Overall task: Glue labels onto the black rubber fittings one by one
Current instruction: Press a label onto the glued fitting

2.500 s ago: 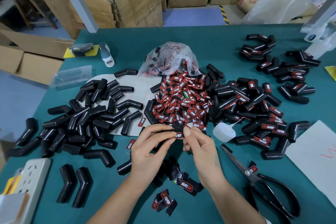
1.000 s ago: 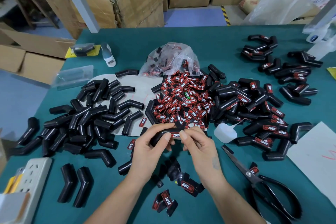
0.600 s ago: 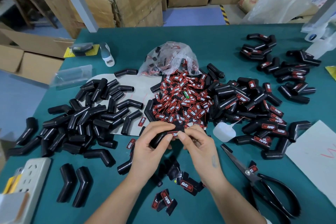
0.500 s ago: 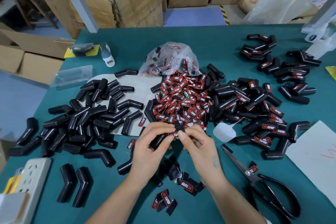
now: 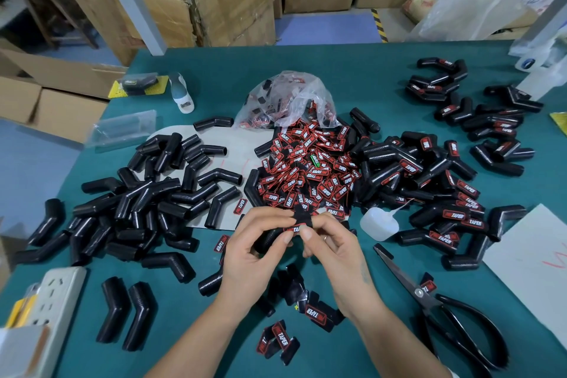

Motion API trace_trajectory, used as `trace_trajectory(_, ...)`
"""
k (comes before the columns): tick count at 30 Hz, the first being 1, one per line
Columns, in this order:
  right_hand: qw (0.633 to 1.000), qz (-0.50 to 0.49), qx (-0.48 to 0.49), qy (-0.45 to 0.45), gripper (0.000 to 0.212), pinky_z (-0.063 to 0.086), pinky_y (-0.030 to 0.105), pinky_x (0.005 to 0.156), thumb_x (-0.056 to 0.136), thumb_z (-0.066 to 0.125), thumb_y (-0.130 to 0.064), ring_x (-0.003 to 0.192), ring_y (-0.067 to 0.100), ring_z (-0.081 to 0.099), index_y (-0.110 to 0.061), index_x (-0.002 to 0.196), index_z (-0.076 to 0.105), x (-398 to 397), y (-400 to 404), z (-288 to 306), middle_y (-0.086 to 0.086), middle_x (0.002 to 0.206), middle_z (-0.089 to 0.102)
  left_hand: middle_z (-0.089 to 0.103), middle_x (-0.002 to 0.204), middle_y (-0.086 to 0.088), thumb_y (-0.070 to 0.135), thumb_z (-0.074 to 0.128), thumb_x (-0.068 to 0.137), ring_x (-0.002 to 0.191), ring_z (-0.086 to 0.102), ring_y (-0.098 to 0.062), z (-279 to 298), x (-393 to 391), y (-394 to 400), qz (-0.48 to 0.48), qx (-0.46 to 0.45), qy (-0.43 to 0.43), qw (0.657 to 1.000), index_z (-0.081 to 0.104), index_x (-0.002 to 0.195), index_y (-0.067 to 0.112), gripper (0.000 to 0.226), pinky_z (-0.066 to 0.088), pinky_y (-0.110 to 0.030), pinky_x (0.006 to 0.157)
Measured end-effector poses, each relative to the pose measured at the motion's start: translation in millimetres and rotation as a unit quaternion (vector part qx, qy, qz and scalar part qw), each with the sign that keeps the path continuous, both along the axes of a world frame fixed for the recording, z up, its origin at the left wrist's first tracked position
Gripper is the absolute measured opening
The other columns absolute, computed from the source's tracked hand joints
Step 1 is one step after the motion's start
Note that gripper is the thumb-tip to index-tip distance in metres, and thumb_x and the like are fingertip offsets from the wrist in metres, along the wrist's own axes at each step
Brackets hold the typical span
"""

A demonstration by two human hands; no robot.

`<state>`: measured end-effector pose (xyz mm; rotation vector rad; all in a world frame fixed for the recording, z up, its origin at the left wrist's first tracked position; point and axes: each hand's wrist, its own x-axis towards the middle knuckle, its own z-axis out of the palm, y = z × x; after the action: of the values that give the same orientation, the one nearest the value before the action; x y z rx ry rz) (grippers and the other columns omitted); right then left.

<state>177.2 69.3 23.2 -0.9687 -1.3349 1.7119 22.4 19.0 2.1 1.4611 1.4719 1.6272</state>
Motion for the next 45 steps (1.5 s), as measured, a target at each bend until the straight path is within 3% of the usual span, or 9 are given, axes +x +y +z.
trace_trajectory(6,1.0,0.004,-0.017,0.018,0.016,0.049,0.018,0.074,0.088,0.071,-0.042,0.075,0.009,0.056,-0.026,0.09,0.074,1,-2,1,-0.006,0.08,0.061,0.07,0.118,0.003,0.012,0.073,0.096,0.115,0.069,-0.024,-1,2,-1,0.008,0.002,0.02,1.0,0.077,0.11,0.019,0.017,0.051,-0.029,0.102)
trace_trajectory(10,0.999,0.013,-0.02,0.03,0.004,0.049,0.017,0.074,0.09,0.07,-0.032,0.075,0.006,0.058,-0.029,0.089,0.072,1,-2,1,-0.012,0.079,0.066,0.07,0.118,0.003,0.011,0.073,0.096,0.114,0.069,-0.024,-2,2,-1,0.009,0.007,0.025,1.0,0.077,0.111,0.021,0.018,0.051,-0.028,0.102)
trace_trajectory(15,0.999,0.006,-0.018,0.039,0.013,0.048,0.015,0.072,0.095,0.067,-0.019,0.075,0.004,0.059,-0.03,0.09,0.072,0,-2,3,-0.012,0.08,0.068,0.071,0.117,0.003,0.011,0.073,0.095,0.113,0.069,-0.024,-3,1,1,0.01,0.006,0.029,1.0,0.077,0.11,0.02,0.018,0.051,-0.028,0.101)
trace_trajectory(21,1.0,0.002,-0.024,0.009,0.012,0.046,0.015,0.07,0.094,0.067,-0.027,0.071,0.008,0.055,-0.032,0.087,0.074,2,2,1,-0.011,0.075,0.062,0.071,0.117,0.006,0.013,0.073,0.095,0.114,0.069,-0.022,-3,0,2,0.007,-0.009,0.015,1.0,0.077,0.111,0.024,0.02,0.052,-0.027,0.1)
trace_trajectory(26,1.0,0.009,-0.018,-0.007,0.009,0.05,0.021,0.075,0.095,0.067,-0.029,0.073,0.008,0.058,-0.031,0.091,0.075,3,4,0,-0.007,0.082,0.068,0.067,0.12,0.0,0.015,0.069,0.099,0.113,0.067,-0.03,-6,-1,2,-0.01,-0.026,-0.004,1.0,0.077,0.115,0.022,0.019,0.059,-0.042,0.086)
trace_trajectory(30,1.0,0.008,-0.005,-0.022,0.013,0.052,0.022,0.077,0.097,0.064,-0.031,0.073,0.009,0.06,-0.035,0.092,0.074,3,4,0,-0.004,0.085,0.072,0.064,0.122,0.002,0.013,0.065,0.1,0.117,0.065,-0.028,-5,-1,1,-0.003,-0.028,0.034,0.999,0.077,0.118,0.021,0.023,0.052,-0.029,0.099)
trace_trajectory(35,0.999,0.007,0.025,-0.031,0.01,0.052,0.021,0.076,0.095,0.063,-0.04,0.072,0.008,0.059,-0.038,0.093,0.073,3,3,1,-0.005,0.083,0.069,0.061,0.124,0.0,0.009,0.061,0.101,0.118,0.065,-0.025,-3,-3,2,-0.006,-0.015,0.091,0.996,0.076,0.121,0.017,0.026,0.05,-0.025,0.1)
trace_trajectory(41,0.998,0.017,0.036,-0.043,0.017,0.051,0.019,0.077,0.1,0.06,-0.027,0.074,0.008,0.061,-0.036,0.1,0.074,6,5,-3,-0.006,0.086,0.07,0.061,0.126,0.004,0.013,0.059,0.104,0.118,0.066,-0.024,-5,-6,3,0.001,-0.017,0.118,0.993,0.074,0.124,0.023,0.027,0.051,-0.031,0.101)
trace_trajectory(45,0.998,0.021,0.03,-0.043,0.016,0.051,0.019,0.078,0.096,0.061,-0.039,0.075,0.008,0.063,-0.037,0.103,0.074,6,5,-4,-0.007,0.087,0.071,0.062,0.125,0.004,0.016,0.06,0.105,0.118,0.066,-0.026,-6,-8,3,0.002,-0.025,0.109,0.994,0.074,0.124,0.024,0.025,0.052,-0.035,0.101)
